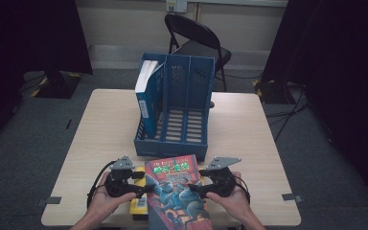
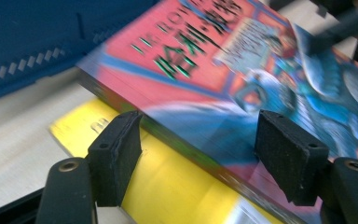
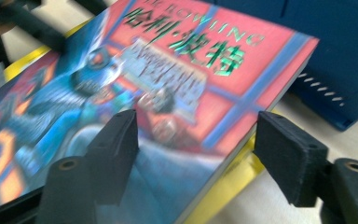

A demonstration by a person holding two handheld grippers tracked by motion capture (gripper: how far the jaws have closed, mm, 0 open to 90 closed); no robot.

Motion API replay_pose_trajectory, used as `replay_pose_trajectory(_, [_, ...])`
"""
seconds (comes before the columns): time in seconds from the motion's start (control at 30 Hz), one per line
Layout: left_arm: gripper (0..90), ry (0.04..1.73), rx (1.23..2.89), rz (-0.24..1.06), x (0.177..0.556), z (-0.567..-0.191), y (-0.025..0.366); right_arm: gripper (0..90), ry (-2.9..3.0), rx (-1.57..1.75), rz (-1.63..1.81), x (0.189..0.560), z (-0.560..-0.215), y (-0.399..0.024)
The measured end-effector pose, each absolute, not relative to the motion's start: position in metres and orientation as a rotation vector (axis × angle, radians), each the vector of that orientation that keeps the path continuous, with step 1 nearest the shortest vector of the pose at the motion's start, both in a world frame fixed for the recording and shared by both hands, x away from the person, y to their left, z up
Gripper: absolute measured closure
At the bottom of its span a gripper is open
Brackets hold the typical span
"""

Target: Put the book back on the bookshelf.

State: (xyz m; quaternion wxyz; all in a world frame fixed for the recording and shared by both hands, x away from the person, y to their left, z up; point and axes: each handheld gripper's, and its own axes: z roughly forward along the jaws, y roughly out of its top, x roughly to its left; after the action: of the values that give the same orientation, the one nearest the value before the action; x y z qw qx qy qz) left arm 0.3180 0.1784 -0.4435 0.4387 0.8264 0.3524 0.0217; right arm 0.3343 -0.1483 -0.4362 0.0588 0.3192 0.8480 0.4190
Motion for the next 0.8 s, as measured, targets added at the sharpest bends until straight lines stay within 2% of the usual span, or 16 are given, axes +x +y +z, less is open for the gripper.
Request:
replay_pose_trajectory(0.23, [37.9, 0.882, 2.011, 0.017, 0.319, -0.447, 0.182, 29.5, 2.546, 1.009, 1.284, 0.331, -0.439, -0.149])
replay_pose_trajectory(0.47, [33.2, 0.878, 2.020, 0.044, 0.325, -0.446, 0.169, 30.6, 2.513, 1.039, 1.289, 0.313, -0.439, -0.159])
replay_pose_trajectory(0.8, [36.2, 0.865, 2.004, 0.037, 0.323, -0.448, 0.172, 27.9, 2.498, 1.094, 1.330, 0.312, -0.443, -0.163])
